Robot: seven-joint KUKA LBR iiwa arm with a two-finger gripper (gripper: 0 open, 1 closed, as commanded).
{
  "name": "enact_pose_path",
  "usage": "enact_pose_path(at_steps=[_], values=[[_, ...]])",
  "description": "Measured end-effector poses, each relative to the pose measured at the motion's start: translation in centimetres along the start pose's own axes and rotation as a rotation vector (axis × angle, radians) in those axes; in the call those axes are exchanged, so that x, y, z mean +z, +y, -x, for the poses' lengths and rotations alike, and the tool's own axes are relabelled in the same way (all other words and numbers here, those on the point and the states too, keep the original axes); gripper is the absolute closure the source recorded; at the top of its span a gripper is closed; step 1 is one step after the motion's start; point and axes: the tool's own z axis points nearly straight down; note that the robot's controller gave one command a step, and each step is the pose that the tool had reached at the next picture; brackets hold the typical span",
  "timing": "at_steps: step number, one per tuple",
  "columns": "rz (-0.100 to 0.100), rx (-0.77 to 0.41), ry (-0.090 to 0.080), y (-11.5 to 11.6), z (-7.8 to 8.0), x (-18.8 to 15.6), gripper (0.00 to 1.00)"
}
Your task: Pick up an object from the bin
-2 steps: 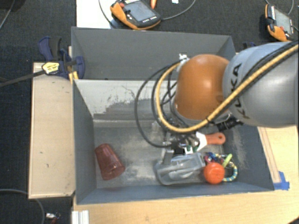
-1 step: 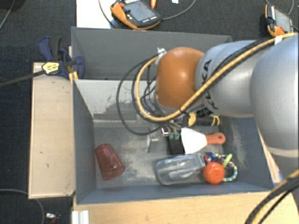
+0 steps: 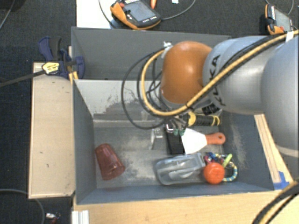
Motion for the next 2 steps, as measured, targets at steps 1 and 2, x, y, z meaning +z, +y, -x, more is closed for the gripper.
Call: enact_pose_path(at_steps=[1,2], values=[[0.001,-0.325,-0.001,4.0,-2.2,0.9,0.0],[0.002,-0.29,0.003,3.2,-2.0,-0.5,0.0]])
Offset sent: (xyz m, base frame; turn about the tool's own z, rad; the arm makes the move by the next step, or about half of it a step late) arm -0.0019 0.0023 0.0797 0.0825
